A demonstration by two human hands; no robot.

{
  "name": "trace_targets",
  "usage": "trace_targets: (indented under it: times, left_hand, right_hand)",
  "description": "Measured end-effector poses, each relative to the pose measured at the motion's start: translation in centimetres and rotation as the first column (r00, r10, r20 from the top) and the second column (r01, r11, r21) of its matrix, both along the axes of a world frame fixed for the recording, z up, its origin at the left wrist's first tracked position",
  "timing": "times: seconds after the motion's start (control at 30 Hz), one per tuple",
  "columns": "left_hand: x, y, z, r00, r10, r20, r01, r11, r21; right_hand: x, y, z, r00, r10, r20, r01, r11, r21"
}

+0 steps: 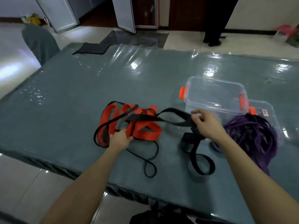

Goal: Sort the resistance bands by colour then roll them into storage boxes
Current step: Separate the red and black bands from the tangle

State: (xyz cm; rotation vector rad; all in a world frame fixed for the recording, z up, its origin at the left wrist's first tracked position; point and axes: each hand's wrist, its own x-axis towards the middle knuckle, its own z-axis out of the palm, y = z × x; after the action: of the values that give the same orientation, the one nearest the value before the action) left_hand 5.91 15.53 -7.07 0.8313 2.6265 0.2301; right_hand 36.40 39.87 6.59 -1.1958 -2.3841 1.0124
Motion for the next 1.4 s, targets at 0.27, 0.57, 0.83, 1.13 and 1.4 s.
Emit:
trace_targets:
  times: [0.27, 0.57, 0.83, 1.13, 1.4]
  left_hand:
    - [0.3, 2.2, 10.5, 0.991, -0.107, 0.077, 0.049, 0.842, 0.537]
    - [1.9, 1.1, 24.3, 0.965, -0.24, 0.11, 0.125, 0.781, 0.611]
    - [3.0, 0.5, 25.8, 0.961, -0.276, 0.024, 0.201, 0.754, 0.625]
    - [3.7, 2.9, 30.0, 0.943, -0.332, 0.004, 0.227, 0.655, 0.72]
    - [-1.9, 3.2, 26.3, 0.987, 0.085, -0.135, 0.046, 0.659, 0.75]
  right_hand:
    - [2.4, -2.9, -8.1, 0.786, 0.215, 0.58, -0.187, 0.976, -0.108]
    - [-9.7, -7.4, 1.2, 0.969, 0.202, -0.141, -0.224, 0.96, -0.169]
    - [-10.3, -8.7, 6.3, 0.861, 0.211, -0.463, -0.478, 0.646, -0.595]
    - [-5.2, 0.7, 10.3, 0.94, 0.101, -0.326, -0.171, 0.967, -0.191]
    - [3.5, 6.2, -1.0, 0.936, -0.348, -0.046, 0.327, 0.913, -0.244]
